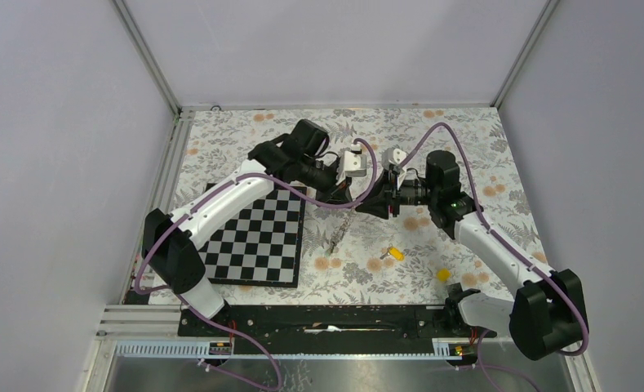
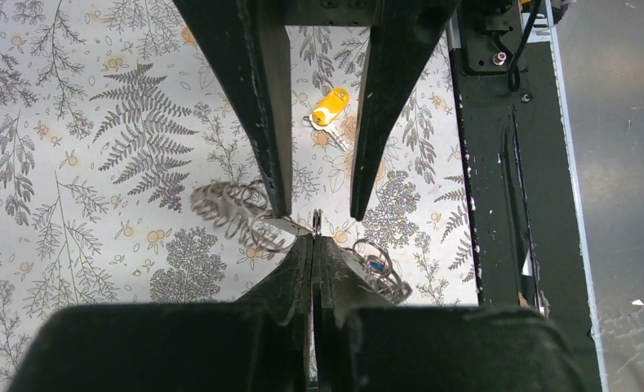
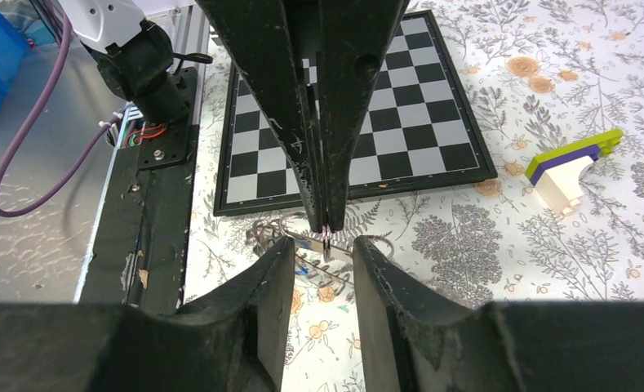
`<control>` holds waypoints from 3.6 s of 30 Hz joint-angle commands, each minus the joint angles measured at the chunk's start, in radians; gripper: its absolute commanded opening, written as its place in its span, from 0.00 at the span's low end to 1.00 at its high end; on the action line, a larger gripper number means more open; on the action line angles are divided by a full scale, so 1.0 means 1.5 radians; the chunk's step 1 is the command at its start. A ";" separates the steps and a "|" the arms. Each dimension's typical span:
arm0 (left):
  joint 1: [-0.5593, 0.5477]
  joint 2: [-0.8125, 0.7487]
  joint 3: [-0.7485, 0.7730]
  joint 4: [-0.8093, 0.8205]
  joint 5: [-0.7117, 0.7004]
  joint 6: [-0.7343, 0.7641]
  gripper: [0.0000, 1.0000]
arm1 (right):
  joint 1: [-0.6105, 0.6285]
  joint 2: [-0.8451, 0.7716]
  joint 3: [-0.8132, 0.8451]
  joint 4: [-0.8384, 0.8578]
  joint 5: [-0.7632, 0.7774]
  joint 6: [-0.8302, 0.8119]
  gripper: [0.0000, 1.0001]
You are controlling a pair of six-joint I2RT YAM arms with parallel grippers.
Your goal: Put the keys on the keyring
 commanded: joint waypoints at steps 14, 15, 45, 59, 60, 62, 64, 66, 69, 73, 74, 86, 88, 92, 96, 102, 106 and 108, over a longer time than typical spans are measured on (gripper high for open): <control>-0.001 -0.002 0.035 0.020 0.019 -0.002 0.00 | 0.023 0.021 0.004 0.007 0.001 -0.020 0.00; 0.000 -0.003 0.035 0.020 0.020 -0.001 0.00 | 0.022 0.019 0.005 0.007 0.002 -0.020 0.00; 0.110 -0.108 -0.235 0.574 0.232 -0.398 0.32 | -0.038 0.022 -0.062 0.467 -0.014 0.419 0.00; 0.109 -0.085 -0.227 0.578 0.251 -0.410 0.28 | -0.039 0.024 -0.063 0.476 -0.015 0.424 0.00; 0.109 -0.084 -0.227 0.579 0.252 -0.411 0.28 | -0.039 0.024 -0.064 0.476 -0.015 0.424 0.00; 0.109 -0.081 -0.226 0.585 0.254 -0.417 0.28 | -0.039 0.024 -0.064 0.476 -0.015 0.424 0.00; 0.109 -0.077 -0.225 0.594 0.256 -0.427 0.27 | -0.039 0.025 -0.064 0.476 -0.015 0.424 0.00; 0.108 -0.074 -0.225 0.608 0.258 -0.441 0.27 | -0.039 0.025 -0.066 0.476 -0.015 0.422 0.00; 0.108 -0.069 -0.224 0.626 0.263 -0.457 0.25 | -0.039 0.025 -0.066 0.471 -0.014 0.417 0.00; 0.104 -0.063 -0.222 0.631 0.265 -0.463 0.22 | -0.039 0.024 -0.066 0.469 -0.014 0.416 0.00; 0.104 -0.063 -0.223 0.631 0.265 -0.463 0.22 | -0.039 0.025 -0.066 0.469 -0.013 0.416 0.00; 0.095 -0.059 -0.233 0.632 0.271 -0.458 0.18 | -0.038 0.026 -0.066 0.468 -0.012 0.414 0.00; 0.093 -0.058 -0.232 0.632 0.272 -0.458 0.15 | -0.038 0.025 -0.067 0.465 -0.012 0.412 0.00; 0.092 -0.059 -0.231 0.632 0.274 -0.458 0.04 | -0.038 0.024 -0.067 0.454 -0.011 0.402 0.00; 0.092 -0.067 -0.232 0.625 0.267 -0.441 0.00 | -0.039 0.022 -0.067 0.437 -0.011 0.383 0.00; 0.064 -0.100 -0.179 0.326 0.160 -0.115 0.00 | -0.051 -0.001 -0.043 0.258 -0.009 0.233 0.23; 0.039 -0.129 -0.179 0.233 0.045 0.027 0.00 | -0.058 -0.025 0.021 0.016 0.021 0.048 0.47; 0.034 -0.139 -0.182 0.212 -0.005 0.078 0.00 | -0.058 -0.038 0.046 -0.087 0.059 -0.024 0.51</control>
